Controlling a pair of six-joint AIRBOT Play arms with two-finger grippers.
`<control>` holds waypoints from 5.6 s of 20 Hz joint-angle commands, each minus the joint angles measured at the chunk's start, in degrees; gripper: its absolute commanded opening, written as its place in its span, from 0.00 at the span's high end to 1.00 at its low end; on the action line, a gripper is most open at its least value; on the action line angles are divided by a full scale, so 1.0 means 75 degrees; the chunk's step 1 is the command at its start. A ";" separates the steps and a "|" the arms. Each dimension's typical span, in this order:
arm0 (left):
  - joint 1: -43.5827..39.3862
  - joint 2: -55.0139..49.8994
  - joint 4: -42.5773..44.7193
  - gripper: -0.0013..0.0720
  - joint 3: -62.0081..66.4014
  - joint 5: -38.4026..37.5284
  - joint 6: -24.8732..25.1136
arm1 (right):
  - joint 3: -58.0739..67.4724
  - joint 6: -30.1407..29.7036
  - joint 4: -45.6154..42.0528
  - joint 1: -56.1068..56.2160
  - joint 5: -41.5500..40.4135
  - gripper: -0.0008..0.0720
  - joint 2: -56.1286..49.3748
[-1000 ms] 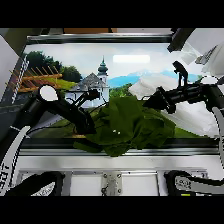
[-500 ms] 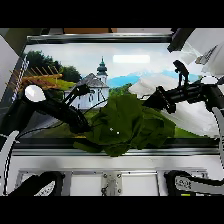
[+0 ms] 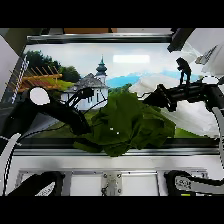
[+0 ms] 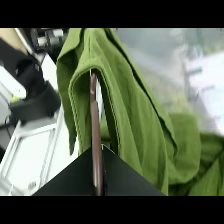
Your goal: Fold the clothes and pants, and hang the long-sleeved shirts on hangers.
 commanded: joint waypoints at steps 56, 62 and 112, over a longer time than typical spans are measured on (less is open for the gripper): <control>-0.0093 0.1341 -0.0067 0.96 -0.4083 0.5598 -0.6318 | 0.0006 0.1081 0.0268 -0.0321 -0.0991 0.98 0.1160; 0.1769 0.2562 -0.0038 0.96 -0.4080 0.4890 -0.6100 | -0.0012 0.1416 -0.1020 -0.0315 -0.0822 0.98 0.1912; -0.2710 0.1250 0.4561 0.96 0.3946 0.0507 -0.7420 | -0.3995 -0.0836 0.3541 0.2130 -0.4001 0.98 0.3893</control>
